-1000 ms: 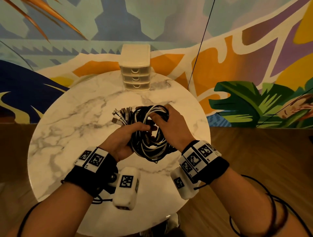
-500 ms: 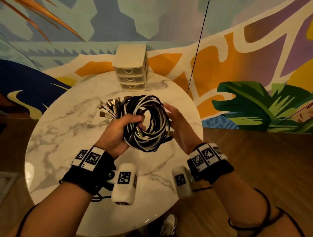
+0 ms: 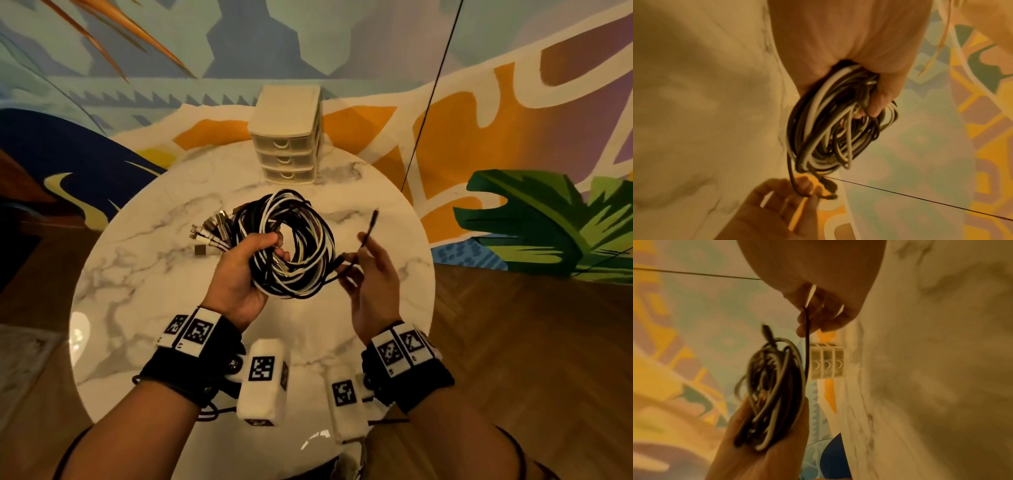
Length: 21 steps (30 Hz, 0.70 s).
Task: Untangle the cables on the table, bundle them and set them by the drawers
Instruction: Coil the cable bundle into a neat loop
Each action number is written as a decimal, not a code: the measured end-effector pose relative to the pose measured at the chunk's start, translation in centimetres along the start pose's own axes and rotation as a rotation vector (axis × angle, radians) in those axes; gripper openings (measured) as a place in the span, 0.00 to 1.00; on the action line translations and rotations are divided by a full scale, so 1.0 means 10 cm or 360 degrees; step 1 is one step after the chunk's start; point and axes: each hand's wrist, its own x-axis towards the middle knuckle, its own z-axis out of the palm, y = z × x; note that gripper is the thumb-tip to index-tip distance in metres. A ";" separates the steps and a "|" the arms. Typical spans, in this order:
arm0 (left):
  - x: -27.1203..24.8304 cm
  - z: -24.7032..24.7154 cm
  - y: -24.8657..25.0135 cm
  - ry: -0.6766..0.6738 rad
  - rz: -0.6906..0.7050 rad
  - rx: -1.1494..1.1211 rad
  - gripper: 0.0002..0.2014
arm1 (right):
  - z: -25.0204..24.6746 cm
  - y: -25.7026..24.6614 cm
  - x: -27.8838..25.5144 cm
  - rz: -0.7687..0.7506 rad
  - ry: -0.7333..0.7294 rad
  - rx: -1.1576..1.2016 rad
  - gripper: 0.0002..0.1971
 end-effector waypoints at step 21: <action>0.58 -0.62 0.35 0.0282 -0.0051 0.0204 0.13 | 1.20 0.30 0.26 -0.1299 -0.0427 -0.2672 0.04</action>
